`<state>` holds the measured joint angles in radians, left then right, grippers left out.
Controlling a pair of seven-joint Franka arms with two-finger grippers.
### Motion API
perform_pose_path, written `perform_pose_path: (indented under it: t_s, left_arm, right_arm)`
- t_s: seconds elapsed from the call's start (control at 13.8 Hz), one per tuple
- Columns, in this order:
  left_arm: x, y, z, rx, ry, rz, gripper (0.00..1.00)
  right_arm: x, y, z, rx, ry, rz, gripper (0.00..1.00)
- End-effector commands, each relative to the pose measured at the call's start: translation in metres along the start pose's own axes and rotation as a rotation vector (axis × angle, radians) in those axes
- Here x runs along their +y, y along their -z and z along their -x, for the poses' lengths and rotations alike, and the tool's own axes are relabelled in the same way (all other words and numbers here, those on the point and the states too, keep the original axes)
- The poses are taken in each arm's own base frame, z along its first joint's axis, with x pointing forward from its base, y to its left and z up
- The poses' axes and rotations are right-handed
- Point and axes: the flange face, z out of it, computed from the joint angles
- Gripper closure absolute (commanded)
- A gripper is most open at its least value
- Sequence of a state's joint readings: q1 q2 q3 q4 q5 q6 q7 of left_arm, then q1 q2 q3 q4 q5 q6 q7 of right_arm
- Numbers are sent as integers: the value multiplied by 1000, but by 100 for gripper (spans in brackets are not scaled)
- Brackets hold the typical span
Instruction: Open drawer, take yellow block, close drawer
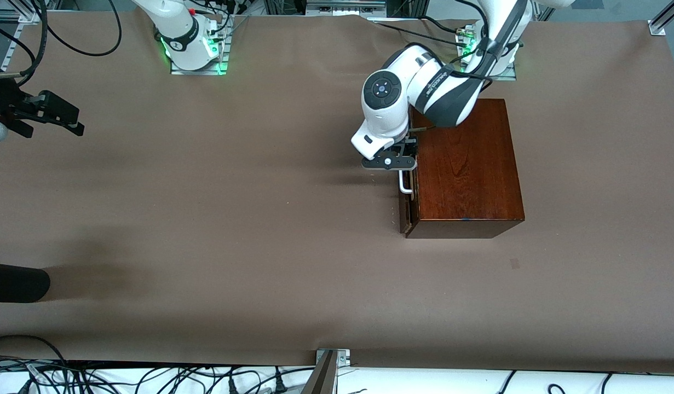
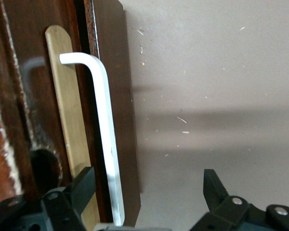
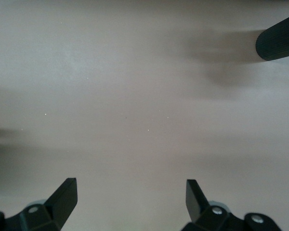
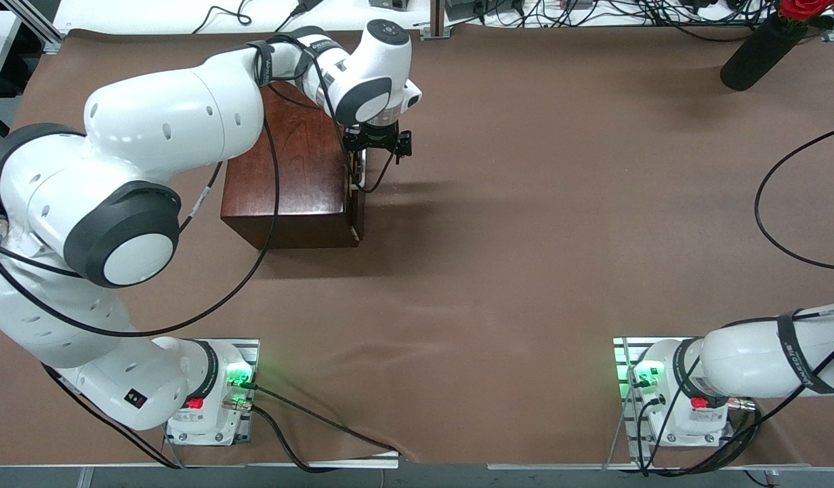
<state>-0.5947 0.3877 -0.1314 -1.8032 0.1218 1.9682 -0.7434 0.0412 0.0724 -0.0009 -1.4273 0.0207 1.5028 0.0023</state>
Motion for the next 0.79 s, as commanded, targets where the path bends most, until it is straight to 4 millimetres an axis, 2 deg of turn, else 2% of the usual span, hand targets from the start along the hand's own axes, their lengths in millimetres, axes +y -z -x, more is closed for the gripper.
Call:
perform_pose_path:
  t_s: [0.0, 0.58, 0.72]
  left_arm:
    - [14, -17, 5, 34, 17, -49, 0]
    - [27, -29, 7, 43, 29, -41, 0]
    - [29, -27, 7, 48, 33, -35, 0]
  right_arm:
    - [0, 3, 2, 8, -7, -10, 0]
    - [1, 3, 2, 8, -8, -10, 0]
    - [1, 3, 2, 8, -8, -10, 0]
